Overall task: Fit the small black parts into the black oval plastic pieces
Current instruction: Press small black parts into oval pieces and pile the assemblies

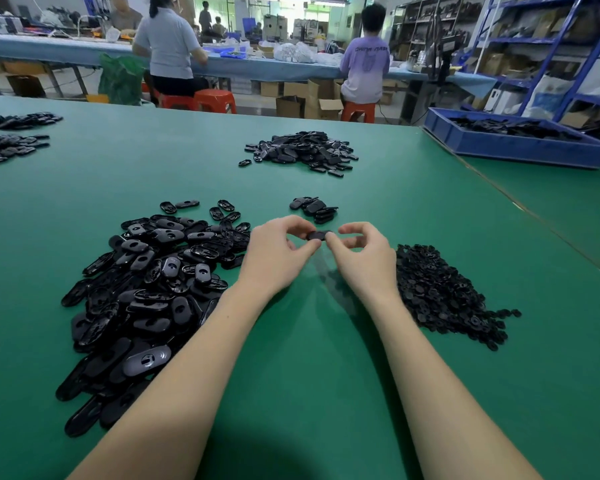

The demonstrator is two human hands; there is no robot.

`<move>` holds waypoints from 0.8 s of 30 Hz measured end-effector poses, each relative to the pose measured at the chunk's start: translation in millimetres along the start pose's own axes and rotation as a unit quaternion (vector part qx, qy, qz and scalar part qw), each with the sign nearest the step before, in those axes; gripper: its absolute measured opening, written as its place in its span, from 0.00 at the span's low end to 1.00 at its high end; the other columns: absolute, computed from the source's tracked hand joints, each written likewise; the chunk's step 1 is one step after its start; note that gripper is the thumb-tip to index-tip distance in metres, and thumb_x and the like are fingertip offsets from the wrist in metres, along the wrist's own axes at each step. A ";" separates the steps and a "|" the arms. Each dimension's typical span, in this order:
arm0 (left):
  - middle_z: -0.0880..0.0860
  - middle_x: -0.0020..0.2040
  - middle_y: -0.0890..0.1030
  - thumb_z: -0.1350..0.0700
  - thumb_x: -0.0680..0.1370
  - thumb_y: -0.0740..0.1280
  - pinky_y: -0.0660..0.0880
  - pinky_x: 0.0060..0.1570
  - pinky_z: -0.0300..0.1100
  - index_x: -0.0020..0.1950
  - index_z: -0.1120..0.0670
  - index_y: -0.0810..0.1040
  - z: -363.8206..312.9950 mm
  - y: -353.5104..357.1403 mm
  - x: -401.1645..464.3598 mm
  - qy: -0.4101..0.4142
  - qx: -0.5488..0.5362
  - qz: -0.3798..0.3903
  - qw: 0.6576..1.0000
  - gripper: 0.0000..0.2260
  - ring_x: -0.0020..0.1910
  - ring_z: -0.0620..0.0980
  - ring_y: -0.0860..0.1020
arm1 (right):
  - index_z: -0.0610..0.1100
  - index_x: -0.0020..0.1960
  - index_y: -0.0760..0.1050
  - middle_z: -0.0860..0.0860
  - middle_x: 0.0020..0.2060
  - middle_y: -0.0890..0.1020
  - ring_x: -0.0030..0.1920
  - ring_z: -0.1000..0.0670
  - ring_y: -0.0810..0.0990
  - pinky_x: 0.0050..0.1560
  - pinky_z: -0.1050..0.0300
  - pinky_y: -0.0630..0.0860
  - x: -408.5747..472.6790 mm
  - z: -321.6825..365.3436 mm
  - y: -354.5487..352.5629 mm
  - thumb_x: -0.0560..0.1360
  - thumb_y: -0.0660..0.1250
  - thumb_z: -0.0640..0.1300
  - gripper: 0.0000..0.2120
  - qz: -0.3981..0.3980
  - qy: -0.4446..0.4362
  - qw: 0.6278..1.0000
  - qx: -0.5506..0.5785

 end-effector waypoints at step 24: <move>0.49 0.59 0.83 0.40 0.76 0.69 0.73 0.57 0.42 0.61 0.45 0.82 24.1 32.9 97.4 -0.232 0.035 -0.075 0.969 0.17 0.60 0.52 0.80 | 0.53 0.48 0.77 0.58 0.35 0.80 0.45 0.52 0.71 0.43 0.55 0.67 -12.0 14.1 11.4 0.76 0.67 0.56 0.07 -0.050 -0.178 0.965 -0.185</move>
Point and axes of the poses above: each hand's wrist, its own x-axis towards the middle knuckle, its own y-axis out of the palm, z = x × y, the point moved 5 cm from there along x, towards the middle knuckle
